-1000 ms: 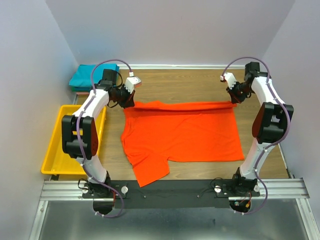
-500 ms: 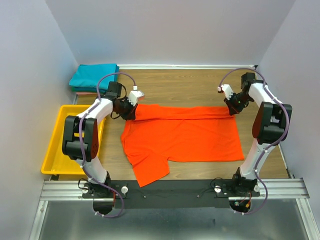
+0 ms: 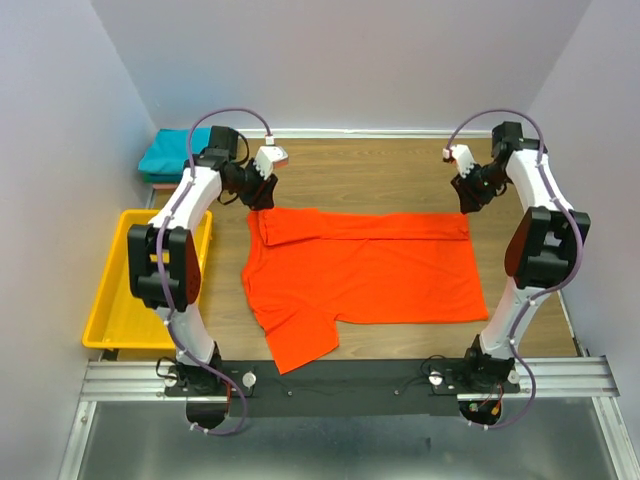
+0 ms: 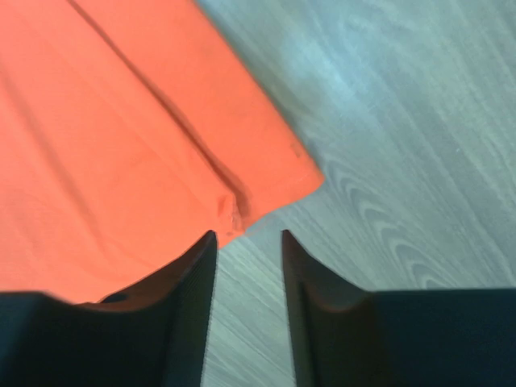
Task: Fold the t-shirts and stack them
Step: Fold the tshirt
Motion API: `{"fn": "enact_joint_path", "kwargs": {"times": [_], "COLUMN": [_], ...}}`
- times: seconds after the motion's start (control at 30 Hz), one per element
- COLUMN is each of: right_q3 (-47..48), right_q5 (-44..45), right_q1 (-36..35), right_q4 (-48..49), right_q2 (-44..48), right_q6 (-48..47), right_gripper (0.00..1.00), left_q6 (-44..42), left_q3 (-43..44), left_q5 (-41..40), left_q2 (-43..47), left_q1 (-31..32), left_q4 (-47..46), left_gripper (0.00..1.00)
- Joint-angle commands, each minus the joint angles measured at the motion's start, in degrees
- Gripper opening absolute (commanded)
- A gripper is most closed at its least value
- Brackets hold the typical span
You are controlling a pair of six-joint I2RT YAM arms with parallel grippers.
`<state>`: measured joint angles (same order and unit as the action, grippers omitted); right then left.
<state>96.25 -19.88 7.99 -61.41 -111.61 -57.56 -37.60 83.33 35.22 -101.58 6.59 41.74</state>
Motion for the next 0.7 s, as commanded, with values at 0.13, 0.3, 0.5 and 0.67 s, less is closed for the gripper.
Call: {"fn": "enact_joint_path", "kwargs": {"times": [0.13,0.3,0.5,0.67], "right_q3": [2.5,-3.2,-7.7,-9.4], "right_q5": [-2.9,-0.3,2.6,4.3], "right_q1": [0.4,0.3,0.3,0.3], "right_q4": [-4.2,-1.6,0.6,0.4], "right_q2": [-7.7,-7.8,-7.3,-4.6], "right_q6": [7.1,7.6,6.9,4.2], "right_gripper": [0.37,0.32,0.30,0.26], "left_q6": [8.0,9.6,10.6,9.9], "left_q3": [9.7,11.2,10.9,9.7], "left_q5": [0.1,-0.4,-2.7,-2.4], "left_q2": [-12.3,-16.9,-19.3,-18.0], "left_q1": [-0.7,-0.7,-0.7,-0.7], "left_q4": [-0.5,-1.3,-2.8,-2.2], "left_gripper": [0.50,0.51,0.54,0.52]}}
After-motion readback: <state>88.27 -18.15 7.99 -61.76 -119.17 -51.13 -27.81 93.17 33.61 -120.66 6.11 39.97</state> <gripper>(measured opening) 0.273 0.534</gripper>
